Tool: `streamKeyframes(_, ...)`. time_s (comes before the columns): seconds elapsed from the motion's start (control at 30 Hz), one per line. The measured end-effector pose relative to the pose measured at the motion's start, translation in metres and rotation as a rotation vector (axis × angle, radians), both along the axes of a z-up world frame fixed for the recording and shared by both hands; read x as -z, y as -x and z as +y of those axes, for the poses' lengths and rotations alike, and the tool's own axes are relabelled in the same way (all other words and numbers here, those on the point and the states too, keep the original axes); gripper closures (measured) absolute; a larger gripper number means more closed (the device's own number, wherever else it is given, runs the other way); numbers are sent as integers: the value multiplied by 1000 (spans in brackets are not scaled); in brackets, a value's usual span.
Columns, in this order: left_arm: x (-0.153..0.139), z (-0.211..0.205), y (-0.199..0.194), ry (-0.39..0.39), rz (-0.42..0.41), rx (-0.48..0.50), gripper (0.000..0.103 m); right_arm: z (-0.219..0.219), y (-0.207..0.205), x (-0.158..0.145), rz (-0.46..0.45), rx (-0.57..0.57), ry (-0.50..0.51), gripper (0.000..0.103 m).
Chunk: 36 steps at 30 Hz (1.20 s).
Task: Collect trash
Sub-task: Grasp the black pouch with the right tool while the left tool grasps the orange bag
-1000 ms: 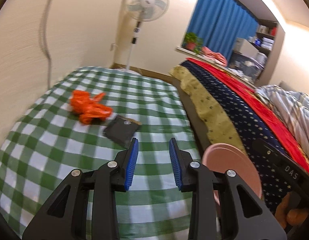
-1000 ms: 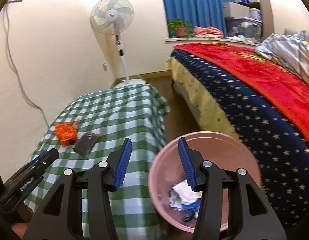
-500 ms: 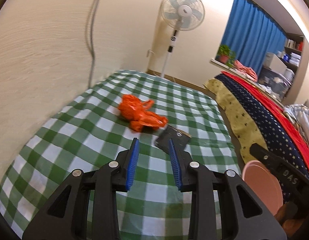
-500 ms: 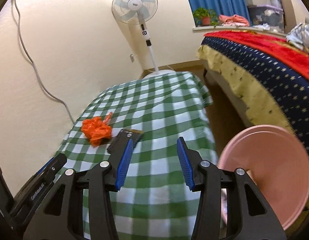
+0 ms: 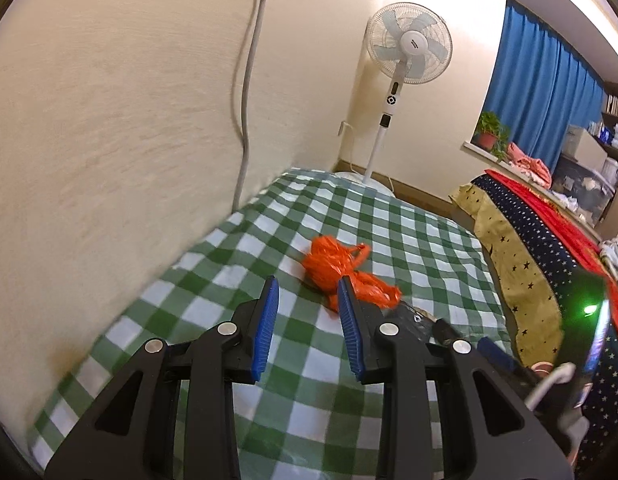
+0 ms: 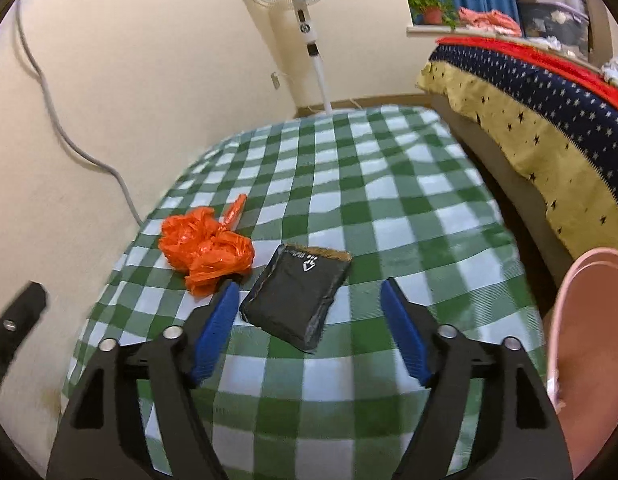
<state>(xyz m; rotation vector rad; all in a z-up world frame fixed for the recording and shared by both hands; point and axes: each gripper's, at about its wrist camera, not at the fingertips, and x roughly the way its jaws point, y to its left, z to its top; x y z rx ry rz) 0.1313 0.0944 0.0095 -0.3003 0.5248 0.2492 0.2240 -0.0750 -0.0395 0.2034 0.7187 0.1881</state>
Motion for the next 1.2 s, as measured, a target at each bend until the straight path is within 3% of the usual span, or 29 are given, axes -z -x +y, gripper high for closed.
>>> streamKeyframes(0.2,-7,-1,-21,-64,28,40,73,27,-25,21,82,14,53,13)
streamKeyframes(0.47,-10,7,-42,-101,55,32,73,48,-51,37,177,20,135,12)
streamKeyframes(0.53,-8,8,-45,-101,60,30,73,53,-52,38,185,15,186,13)
streamKeyframes(0.67,-1,15,-58,-71,70,32,73,46,-43,36,174,51,224,38)
streamKeyframes(1.0,30,21,-99,34,108,89,72,-4,-26,31,124,68,181,44)
streamKeyframes(1.2,52,14,-124,69,141,107,55,-17,-10,23,68,55,193,45)
